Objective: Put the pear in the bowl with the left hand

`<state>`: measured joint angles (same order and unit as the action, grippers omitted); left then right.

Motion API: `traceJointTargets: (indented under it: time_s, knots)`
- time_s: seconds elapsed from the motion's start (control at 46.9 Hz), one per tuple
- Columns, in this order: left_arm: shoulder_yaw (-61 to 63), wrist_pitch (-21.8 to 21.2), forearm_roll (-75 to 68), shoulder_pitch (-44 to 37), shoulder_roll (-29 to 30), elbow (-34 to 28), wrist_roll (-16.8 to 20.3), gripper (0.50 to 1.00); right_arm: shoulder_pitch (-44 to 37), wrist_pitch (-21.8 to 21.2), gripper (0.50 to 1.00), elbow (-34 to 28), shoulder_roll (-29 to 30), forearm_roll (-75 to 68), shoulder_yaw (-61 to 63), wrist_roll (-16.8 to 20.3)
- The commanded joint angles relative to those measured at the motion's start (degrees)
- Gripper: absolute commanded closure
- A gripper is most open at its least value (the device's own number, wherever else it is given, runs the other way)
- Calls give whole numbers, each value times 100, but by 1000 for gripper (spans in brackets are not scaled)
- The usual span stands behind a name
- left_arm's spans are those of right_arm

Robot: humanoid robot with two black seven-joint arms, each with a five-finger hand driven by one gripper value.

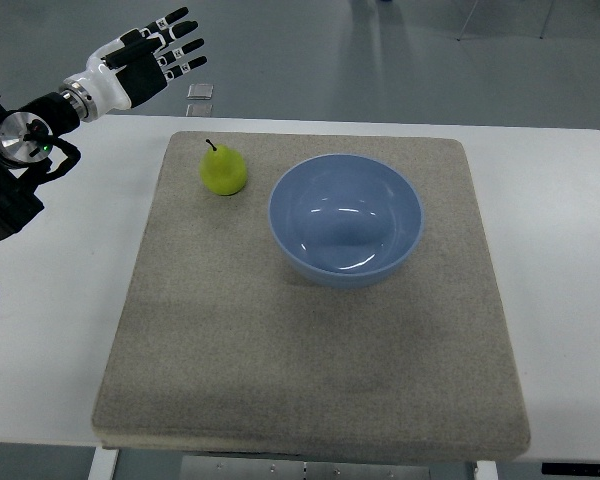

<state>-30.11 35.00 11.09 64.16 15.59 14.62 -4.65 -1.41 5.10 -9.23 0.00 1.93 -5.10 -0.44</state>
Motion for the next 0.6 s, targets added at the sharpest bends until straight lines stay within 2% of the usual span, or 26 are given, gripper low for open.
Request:
traceJointTargets:
  time_s: [0.0,0.128,0.299,0.576]
  knots:
    - [-4,0,-405,44,-12,14,35,506,0,0,576,0,0,0,0,0]
    - [-4,0,-1021,141,23,14,114,506,0,0,576,0,0,0,0,0]
    - [5,0,-2004,141,85,40,412,506,0,0,576,0,0,0,0,0]
    - [5,0,-4579,141,322,945,922,506,0,0,576,0,0,0,0,0]
